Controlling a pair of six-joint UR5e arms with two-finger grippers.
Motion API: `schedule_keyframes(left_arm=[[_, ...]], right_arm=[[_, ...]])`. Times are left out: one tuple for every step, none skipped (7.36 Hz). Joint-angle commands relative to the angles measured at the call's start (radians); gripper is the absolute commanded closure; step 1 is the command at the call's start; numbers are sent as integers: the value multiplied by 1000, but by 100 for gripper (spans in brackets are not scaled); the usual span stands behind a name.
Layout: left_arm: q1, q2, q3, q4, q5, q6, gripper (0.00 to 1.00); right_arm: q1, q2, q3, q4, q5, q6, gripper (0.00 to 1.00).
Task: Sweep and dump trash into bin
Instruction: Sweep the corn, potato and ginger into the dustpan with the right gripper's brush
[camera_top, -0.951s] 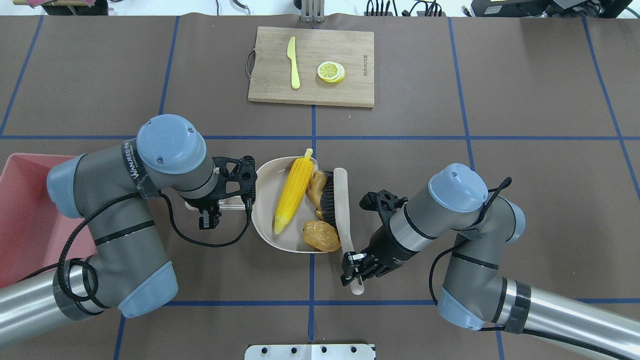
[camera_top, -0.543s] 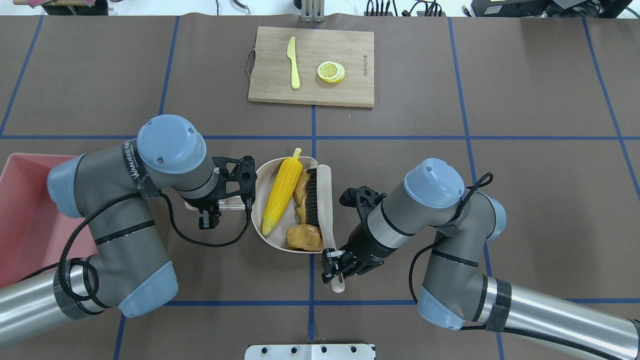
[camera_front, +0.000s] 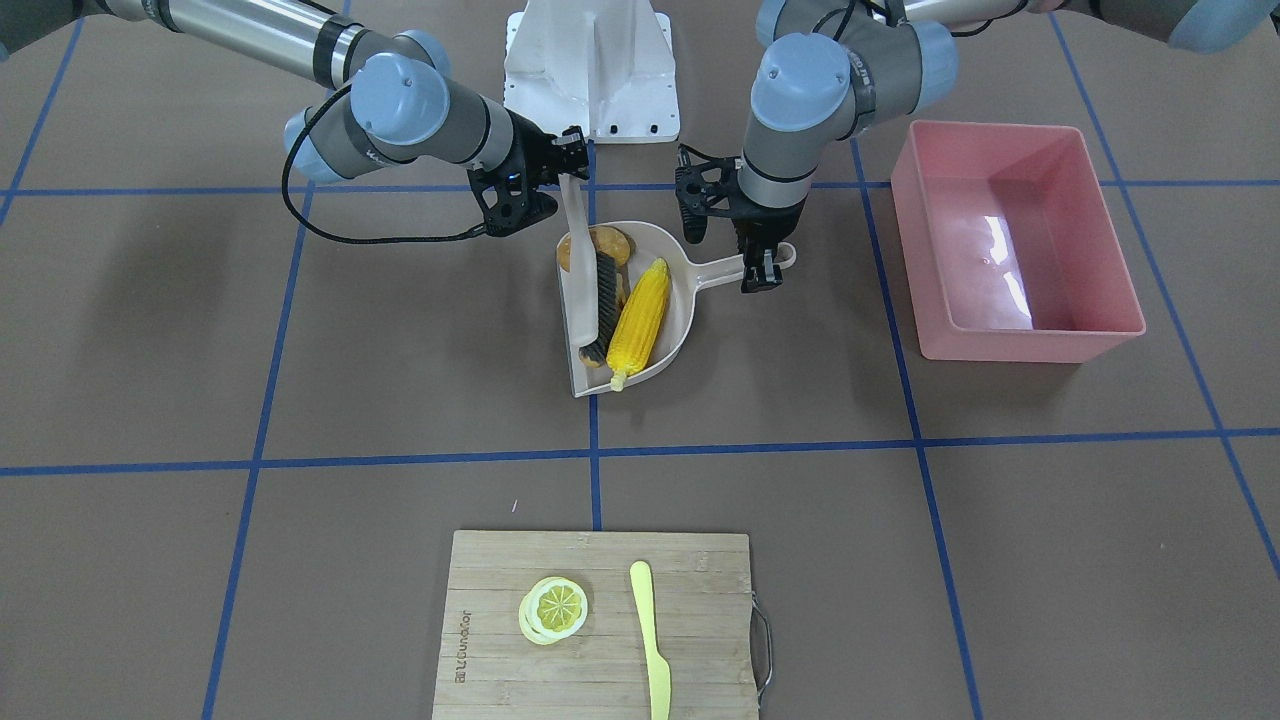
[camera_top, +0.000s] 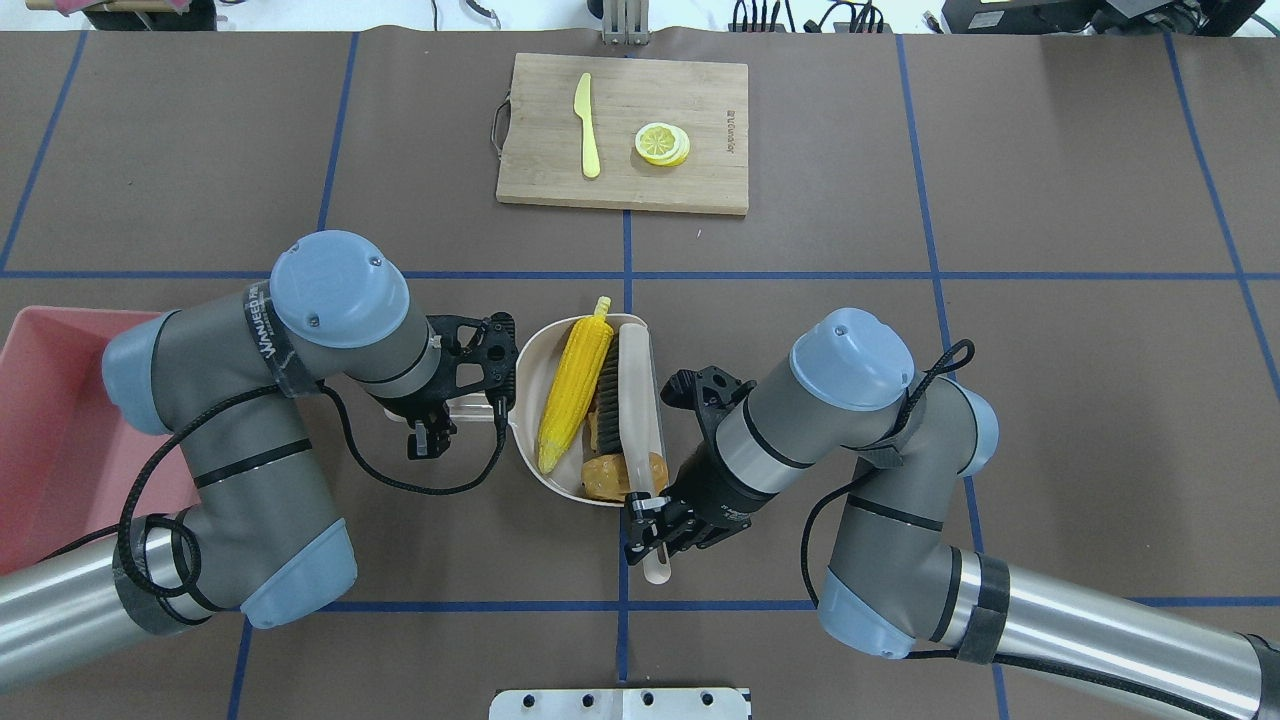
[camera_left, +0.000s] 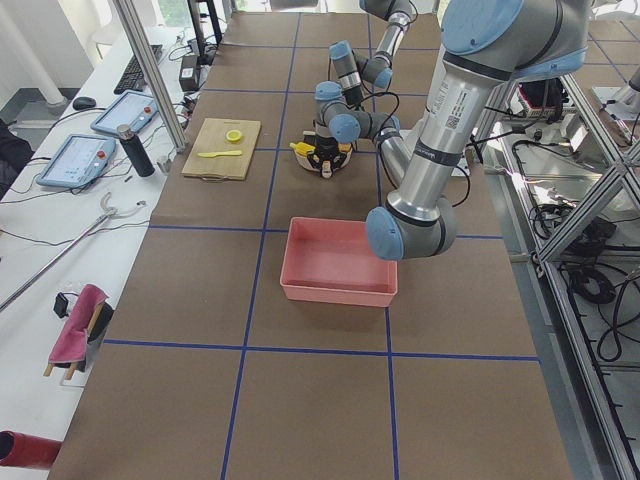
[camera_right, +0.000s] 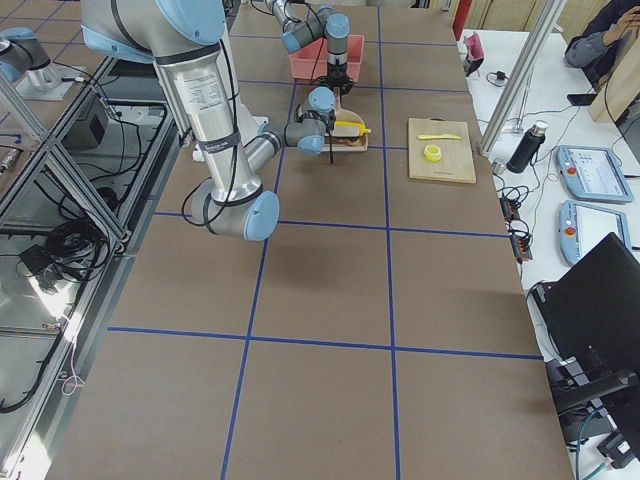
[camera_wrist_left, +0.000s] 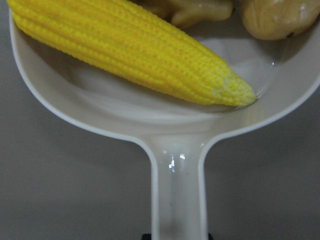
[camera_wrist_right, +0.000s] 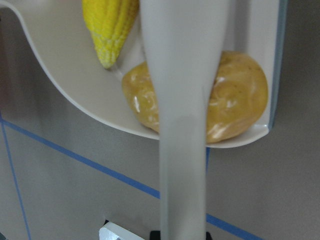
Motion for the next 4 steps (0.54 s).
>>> schedule_keyframes(left_arm=[[-1, 21, 5, -68, -6, -4, 100], [-1, 29, 8, -101, -6, -7, 100], [-1, 29, 14, -112, -7, -9, 100], [-1, 35, 14, -144, -7, -25, 100]], right_arm=[[25, -7, 26, -15, 10, 23, 100], [40, -9, 83, -105, 22, 21, 100], [63, -21, 141, -165, 28, 21, 100], [95, -42, 187, -198, 39, 21, 100]])
